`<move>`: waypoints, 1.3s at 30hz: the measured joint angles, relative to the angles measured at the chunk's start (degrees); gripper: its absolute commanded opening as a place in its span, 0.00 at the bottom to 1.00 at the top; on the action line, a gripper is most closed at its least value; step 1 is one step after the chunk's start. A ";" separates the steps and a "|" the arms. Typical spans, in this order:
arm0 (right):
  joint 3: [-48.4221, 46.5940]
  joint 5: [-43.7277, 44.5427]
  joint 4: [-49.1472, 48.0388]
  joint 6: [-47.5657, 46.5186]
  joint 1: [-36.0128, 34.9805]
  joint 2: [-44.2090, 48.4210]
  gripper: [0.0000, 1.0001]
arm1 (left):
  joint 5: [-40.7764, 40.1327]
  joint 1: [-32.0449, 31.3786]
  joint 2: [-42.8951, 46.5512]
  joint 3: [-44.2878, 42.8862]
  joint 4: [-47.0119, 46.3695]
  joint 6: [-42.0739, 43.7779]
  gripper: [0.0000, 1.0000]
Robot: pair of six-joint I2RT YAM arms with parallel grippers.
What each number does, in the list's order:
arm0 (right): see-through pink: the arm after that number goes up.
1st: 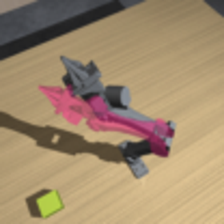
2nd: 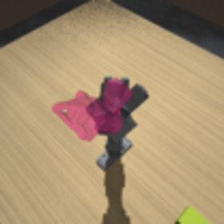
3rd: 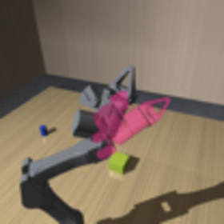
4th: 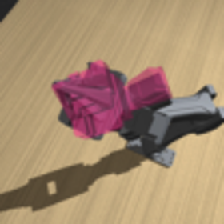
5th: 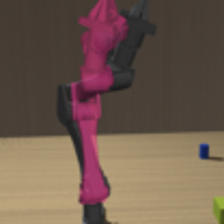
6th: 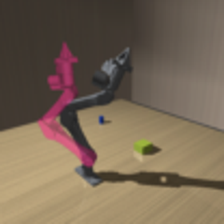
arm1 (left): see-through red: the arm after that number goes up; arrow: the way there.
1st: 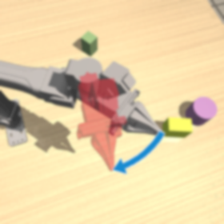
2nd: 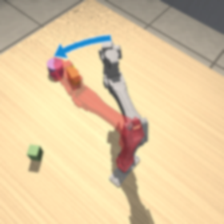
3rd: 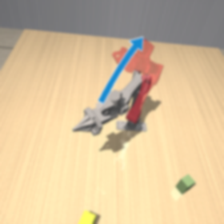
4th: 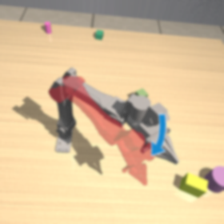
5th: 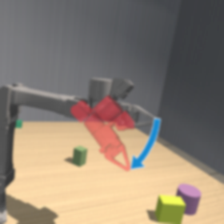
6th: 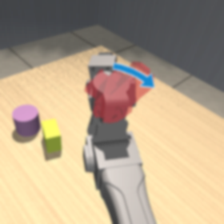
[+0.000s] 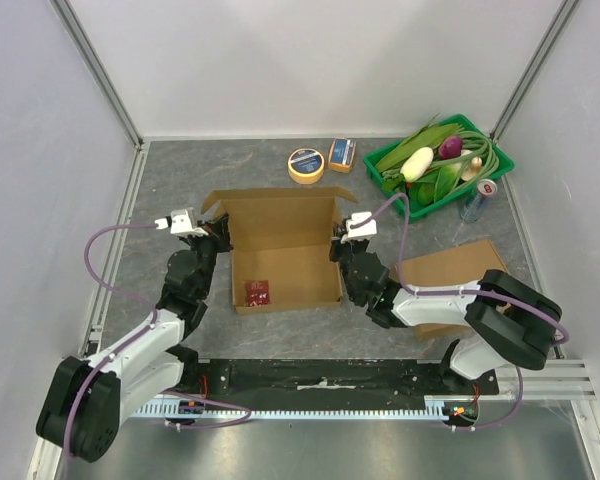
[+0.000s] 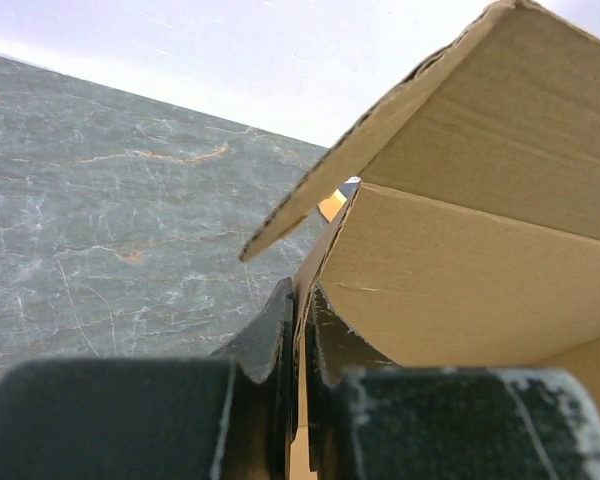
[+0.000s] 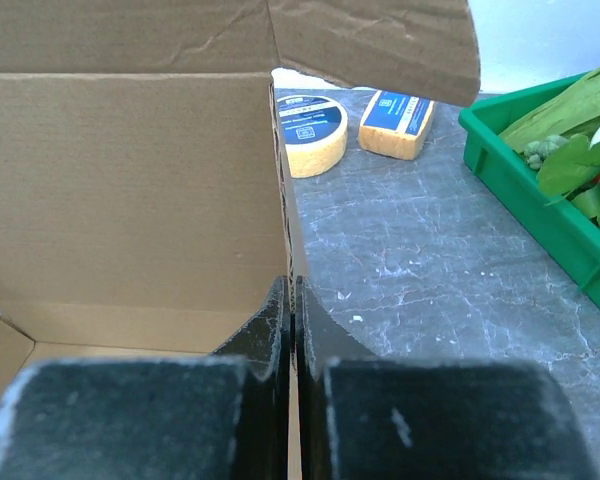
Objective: Fold the paper box
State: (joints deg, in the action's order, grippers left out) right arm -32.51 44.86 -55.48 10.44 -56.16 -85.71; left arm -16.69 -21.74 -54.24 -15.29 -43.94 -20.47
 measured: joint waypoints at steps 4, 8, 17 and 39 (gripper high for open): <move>3.63 1.79 -4.76 -0.20 -2.16 0.81 0.01 | 1.18 -0.37 2.60 1.90 -0.20 -1.22 0.09; 6.03 4.13 -9.31 -0.81 -4.26 0.76 0.01 | 1.33 -1.18 4.39 3.76 -1.03 -2.16 0.09; 7.06 9.51 -13.97 -2.27 -8.22 -0.61 0.04 | -0.22 -2.21 6.71 6.40 -1.62 -9.14 0.04; 6.38 2.49 36.59 14.75 -13.40 25.81 0.98 | 1.44 -4.39 11.17 11.19 -4.46 -9.90 0.02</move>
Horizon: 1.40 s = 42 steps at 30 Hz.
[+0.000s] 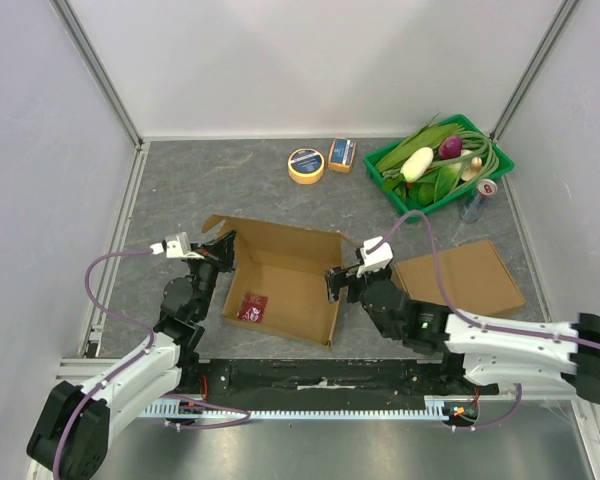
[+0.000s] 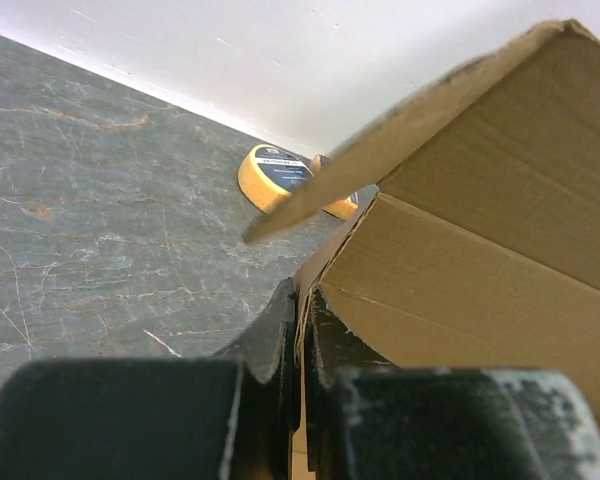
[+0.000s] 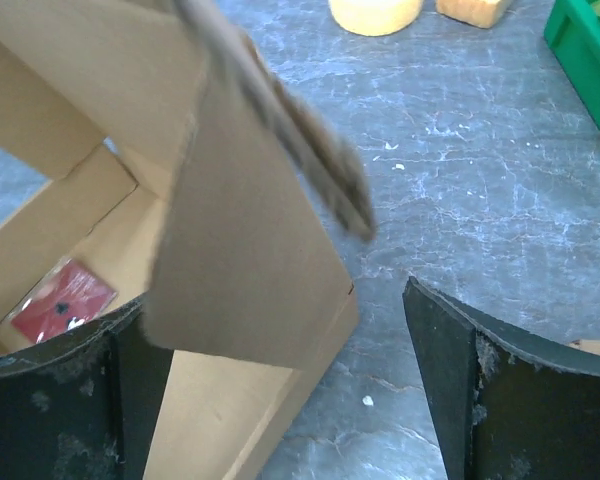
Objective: Fold the paper box
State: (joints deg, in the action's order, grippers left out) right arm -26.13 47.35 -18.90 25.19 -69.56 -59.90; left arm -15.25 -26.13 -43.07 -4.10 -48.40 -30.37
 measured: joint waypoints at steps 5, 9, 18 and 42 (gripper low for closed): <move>-13.07 -13.79 26.32 2.08 4.68 6.86 0.98 | 0.37 -0.09 0.07 0.00 0.00 0.98 0.02; -27.50 -21.16 41.99 4.42 7.06 4.44 0.93 | 0.31 -0.11 0.24 0.00 0.15 1.57 0.02; -36.04 -22.27 55.69 11.10 7.02 -5.64 0.51 | 0.15 -0.11 0.13 0.00 0.22 2.51 0.02; -36.26 1.64 39.78 17.55 12.59 -19.74 0.00 | -7.56 -0.35 -21.94 -12.70 -4.13 -0.57 0.02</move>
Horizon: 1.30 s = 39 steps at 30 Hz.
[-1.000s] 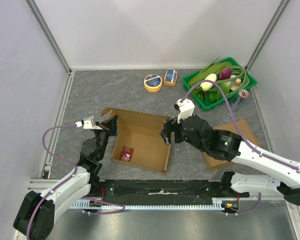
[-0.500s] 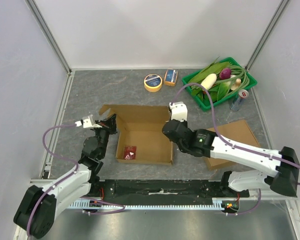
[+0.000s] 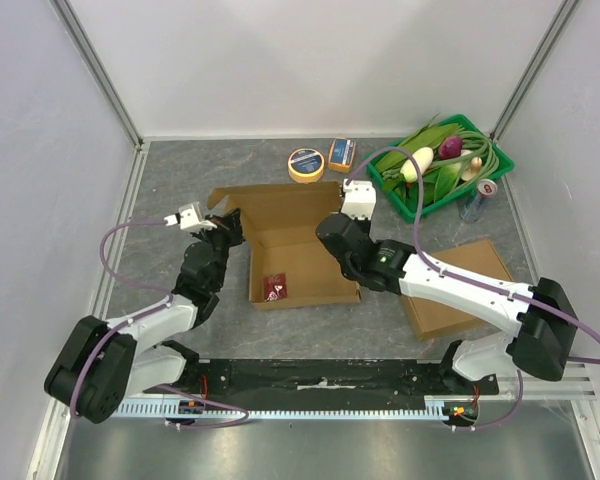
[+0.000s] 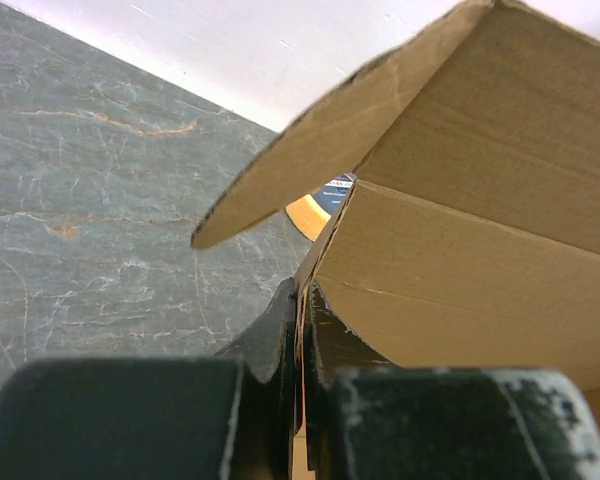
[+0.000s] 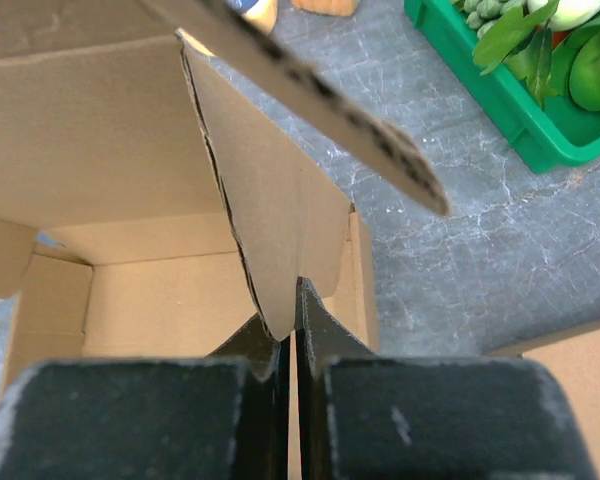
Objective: Fold the paper box
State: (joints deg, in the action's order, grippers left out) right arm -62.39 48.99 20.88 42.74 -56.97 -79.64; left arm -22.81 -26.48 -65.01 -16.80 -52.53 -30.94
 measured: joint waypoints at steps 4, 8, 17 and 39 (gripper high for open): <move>-0.28 -0.96 -2.45 -1.53 2.95 -0.15 0.00 | 0.61 0.02 -1.99 -4.04 2.34 1.36 0.02; -0.28 -2.08 -6.45 -3.67 5.51 -0.48 0.00 | 1.49 0.00 -2.23 -8.33 3.21 4.07 0.02; 21.09 -8.48 -31.43 -12.87 5.53 2.49 0.00 | 2.29 0.22 -9.03 -6.71 -2.23 5.01 0.02; 31.85 -22.49 -21.77 -12.59 5.55 28.44 0.98 | 8.15 -2.54 -19.89 7.72 -29.81 6.71 0.02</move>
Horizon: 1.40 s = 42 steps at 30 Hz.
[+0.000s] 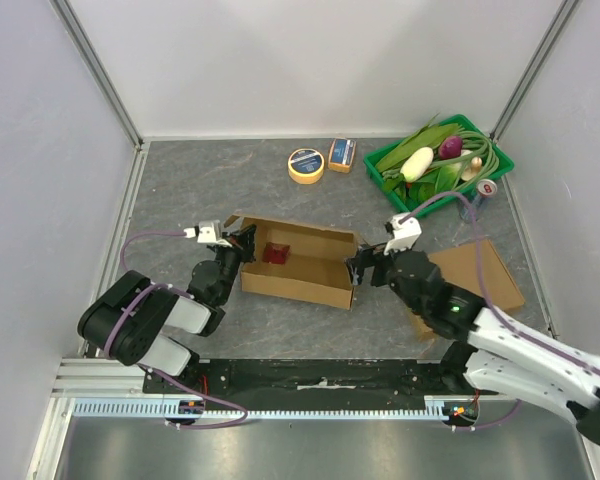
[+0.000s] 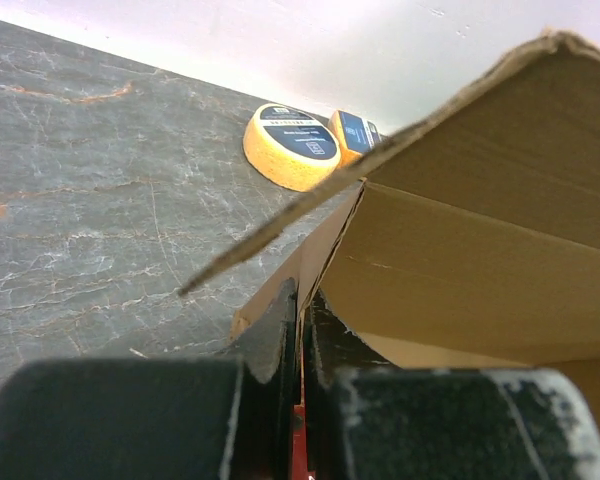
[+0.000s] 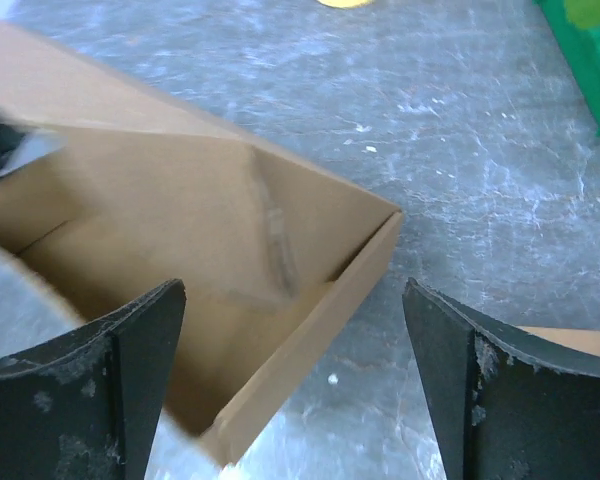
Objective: Fold the paper box
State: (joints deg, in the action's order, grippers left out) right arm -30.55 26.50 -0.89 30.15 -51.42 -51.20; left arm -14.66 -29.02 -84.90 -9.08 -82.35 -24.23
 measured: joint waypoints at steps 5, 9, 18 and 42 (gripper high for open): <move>-13.38 -10.03 21.70 -4.98 0.07 9.25 0.98 | 0.52 -0.02 -0.24 0.63 -0.87 1.49 0.02; -26.91 -18.03 26.34 -15.08 0.04 3.08 0.98 | 0.83 -0.04 -0.02 1.03 -0.96 2.32 0.02; -35.52 -21.77 24.39 -35.80 -1.27 -20.02 0.83 | 1.27 -0.11 1.55 1.44 0.00 3.23 0.02; -31.12 -12.24 9.53 -51.19 -8.31 -28.46 0.09 | 8.70 -3.28 83.49 -5.88 84.43 -9.55 0.53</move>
State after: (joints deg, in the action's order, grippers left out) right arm -61.67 14.26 8.64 -21.04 -59.72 -79.66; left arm -5.96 -32.29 -1.41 -14.96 2.09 -33.78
